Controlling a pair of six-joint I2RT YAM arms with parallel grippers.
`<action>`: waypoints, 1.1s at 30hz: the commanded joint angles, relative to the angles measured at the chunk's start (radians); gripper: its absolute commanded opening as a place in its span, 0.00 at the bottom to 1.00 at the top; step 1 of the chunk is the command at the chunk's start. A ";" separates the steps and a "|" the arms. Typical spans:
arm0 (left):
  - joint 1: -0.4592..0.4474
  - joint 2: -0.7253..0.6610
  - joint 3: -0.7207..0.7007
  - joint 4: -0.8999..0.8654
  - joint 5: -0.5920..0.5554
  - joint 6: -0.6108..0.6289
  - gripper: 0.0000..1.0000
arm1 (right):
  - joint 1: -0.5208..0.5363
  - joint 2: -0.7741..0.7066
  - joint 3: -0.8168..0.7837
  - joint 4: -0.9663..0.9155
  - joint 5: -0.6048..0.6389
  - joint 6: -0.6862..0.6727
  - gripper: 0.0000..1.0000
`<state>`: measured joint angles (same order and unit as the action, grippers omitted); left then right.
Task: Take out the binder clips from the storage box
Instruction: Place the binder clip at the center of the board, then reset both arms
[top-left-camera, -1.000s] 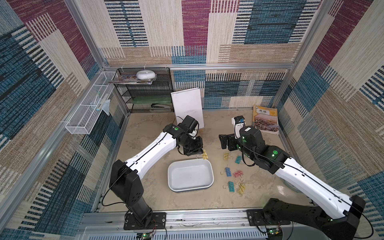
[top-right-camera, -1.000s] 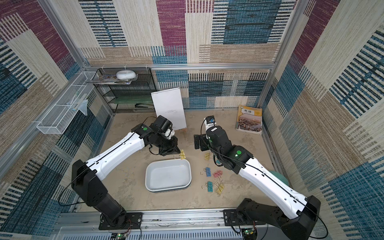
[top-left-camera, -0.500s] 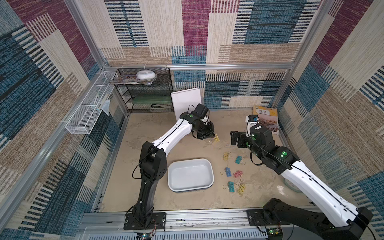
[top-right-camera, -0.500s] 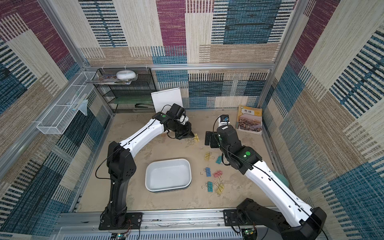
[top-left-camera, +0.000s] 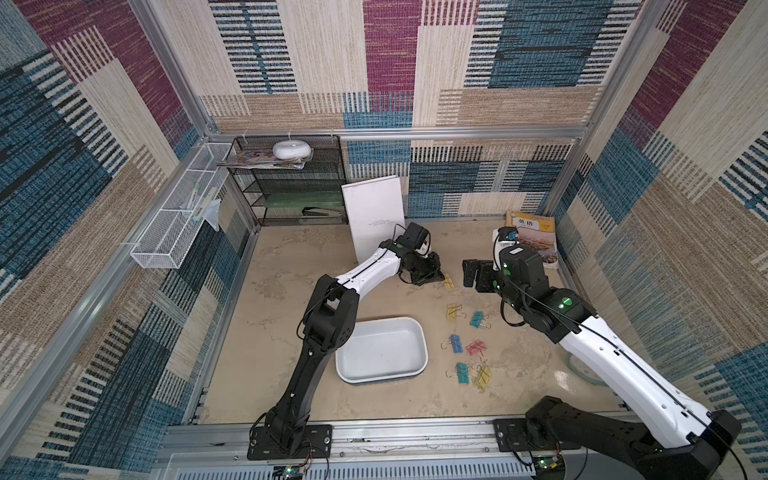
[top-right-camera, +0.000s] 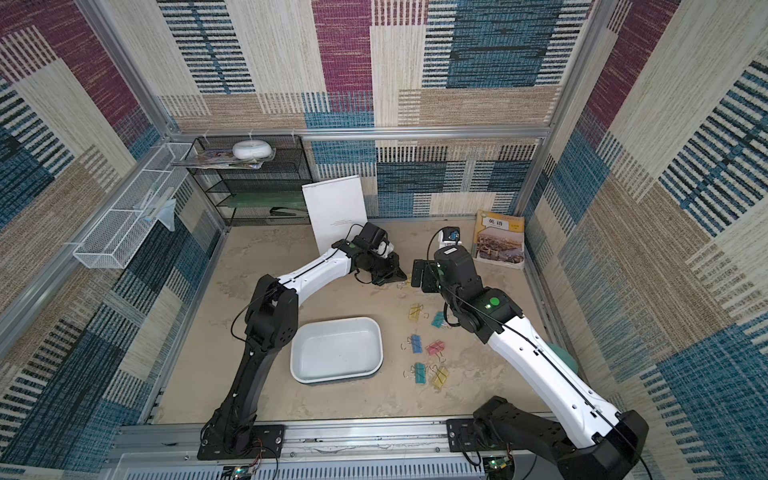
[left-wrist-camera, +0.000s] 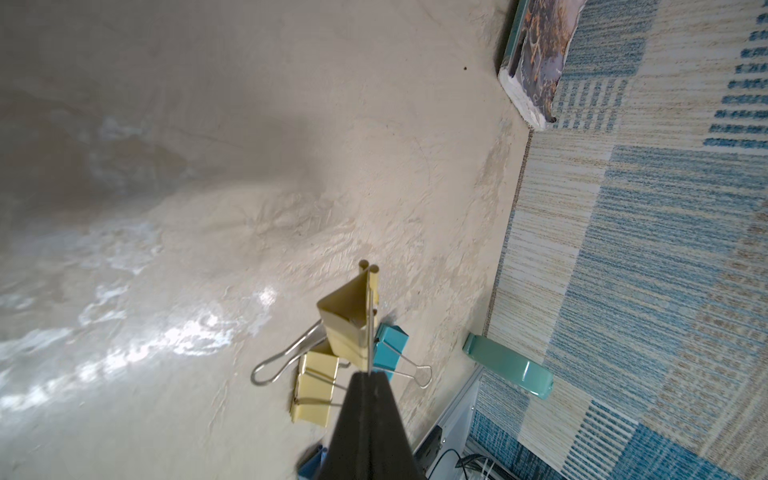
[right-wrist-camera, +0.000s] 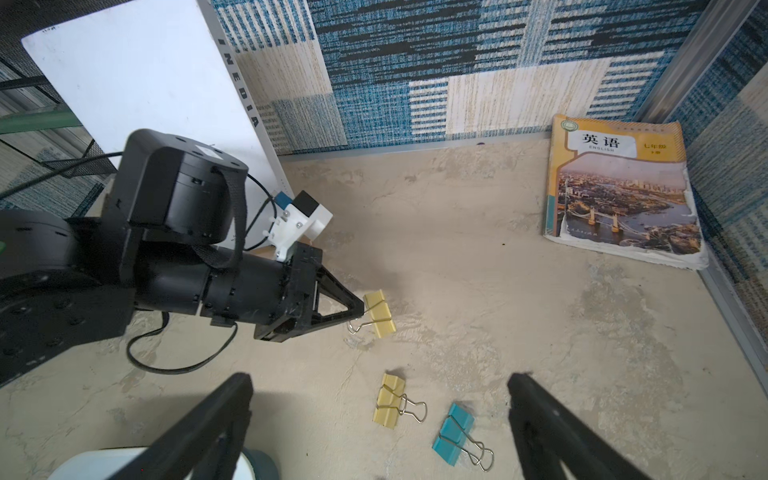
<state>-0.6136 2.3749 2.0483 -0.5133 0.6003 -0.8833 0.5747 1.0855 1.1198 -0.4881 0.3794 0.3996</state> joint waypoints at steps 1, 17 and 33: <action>-0.012 0.032 0.013 0.091 0.040 -0.009 0.00 | -0.003 0.002 0.009 -0.009 -0.009 0.002 0.99; -0.029 0.110 0.040 0.056 0.058 0.015 0.21 | -0.015 0.008 0.011 -0.012 -0.012 0.011 0.99; -0.010 -0.191 -0.096 0.013 -0.094 0.109 0.83 | -0.025 0.025 -0.025 0.060 -0.018 0.013 0.99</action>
<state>-0.6338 2.2421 1.9900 -0.4755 0.5842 -0.8196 0.5526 1.1065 1.1011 -0.4721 0.3622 0.4076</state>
